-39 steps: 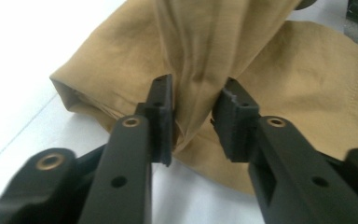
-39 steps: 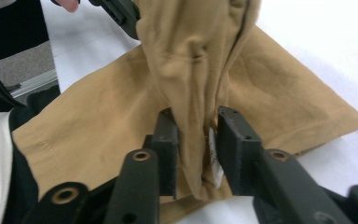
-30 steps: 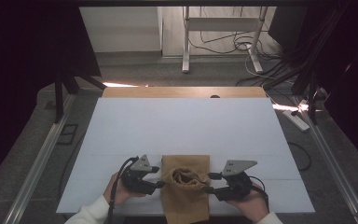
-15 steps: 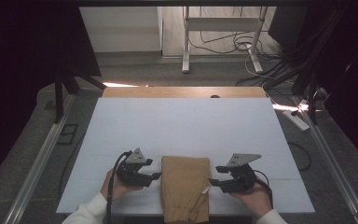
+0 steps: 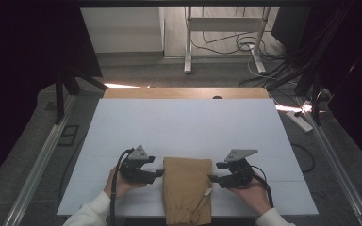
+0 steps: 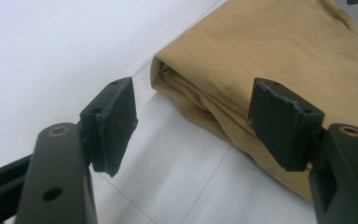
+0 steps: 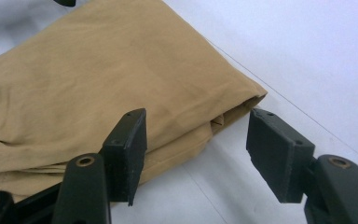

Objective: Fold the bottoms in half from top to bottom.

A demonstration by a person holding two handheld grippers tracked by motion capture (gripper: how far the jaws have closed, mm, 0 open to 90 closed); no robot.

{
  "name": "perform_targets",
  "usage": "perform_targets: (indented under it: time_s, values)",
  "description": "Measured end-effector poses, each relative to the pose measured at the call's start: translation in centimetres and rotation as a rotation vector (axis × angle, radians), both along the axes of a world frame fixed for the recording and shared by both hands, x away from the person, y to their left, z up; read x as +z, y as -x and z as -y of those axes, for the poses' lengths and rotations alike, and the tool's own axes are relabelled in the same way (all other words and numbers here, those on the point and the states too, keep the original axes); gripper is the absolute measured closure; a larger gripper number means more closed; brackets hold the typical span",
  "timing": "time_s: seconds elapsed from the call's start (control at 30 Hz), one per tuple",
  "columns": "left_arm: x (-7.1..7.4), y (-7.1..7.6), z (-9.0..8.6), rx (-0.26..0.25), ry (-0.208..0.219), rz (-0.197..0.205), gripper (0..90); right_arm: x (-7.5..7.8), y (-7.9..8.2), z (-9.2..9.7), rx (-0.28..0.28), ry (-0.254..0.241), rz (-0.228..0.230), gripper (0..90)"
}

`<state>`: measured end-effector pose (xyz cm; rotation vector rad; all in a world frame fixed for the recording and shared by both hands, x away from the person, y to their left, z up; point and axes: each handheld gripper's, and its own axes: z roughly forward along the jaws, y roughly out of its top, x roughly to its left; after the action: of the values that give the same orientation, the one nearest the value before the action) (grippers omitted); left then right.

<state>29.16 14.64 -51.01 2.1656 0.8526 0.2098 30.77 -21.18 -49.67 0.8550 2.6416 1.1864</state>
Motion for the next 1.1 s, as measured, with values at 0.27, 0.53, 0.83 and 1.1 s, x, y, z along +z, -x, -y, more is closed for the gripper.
perform_targets:
  time_s: [0.27,0.53,0.83,1.1]
  values:
    - [-0.1,-0.5,0.2,0.004,-0.007,-0.001,31.4,0.0,-0.4,-0.2,0.0,0.01,0.004,38.6]
    - [0.2,-1.6,1.0,-0.005,-0.005,0.008,30.6,0.3,-1.2,-1.0,-0.013,0.014,0.024,38.2]
    - [-0.4,-3.5,1.0,0.014,-0.001,-0.017,28.1,0.4,-3.1,-2.1,-0.022,0.008,0.015,37.5]
    - [-0.5,-4.7,1.4,0.028,0.005,-0.039,27.0,-0.1,-4.5,-3.4,-0.022,0.028,-0.018,37.0]
